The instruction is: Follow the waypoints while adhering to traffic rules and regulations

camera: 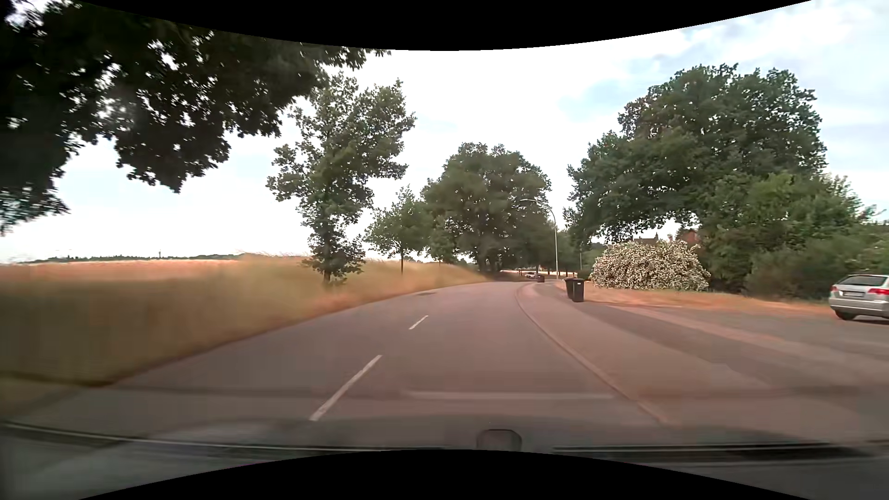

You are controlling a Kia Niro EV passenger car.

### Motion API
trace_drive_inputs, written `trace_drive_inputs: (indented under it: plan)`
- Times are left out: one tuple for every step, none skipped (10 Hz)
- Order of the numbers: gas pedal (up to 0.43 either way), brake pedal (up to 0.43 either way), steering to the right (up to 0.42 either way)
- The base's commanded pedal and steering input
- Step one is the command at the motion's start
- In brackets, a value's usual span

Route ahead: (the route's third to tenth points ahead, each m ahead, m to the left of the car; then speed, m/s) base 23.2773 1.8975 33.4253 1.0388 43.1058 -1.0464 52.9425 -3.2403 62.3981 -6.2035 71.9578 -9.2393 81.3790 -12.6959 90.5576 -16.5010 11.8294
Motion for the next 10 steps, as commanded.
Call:
trace_drive_inputs:
  plan:
    - [0.157,0.000,0.003]
    - [0.157,0.000,0.003]
    - [0.157,0.000,0.006]
    - [0.157,0.000,0.007]
    - [0.157,0.000,0.009]
    - [0.157,0.000,0.012]
    - [0.157,0.000,0.015]
    - [0.157,0.000,0.019]
    - [0.157,0.000,0.020]
    - [0.157,0.000,0.021]
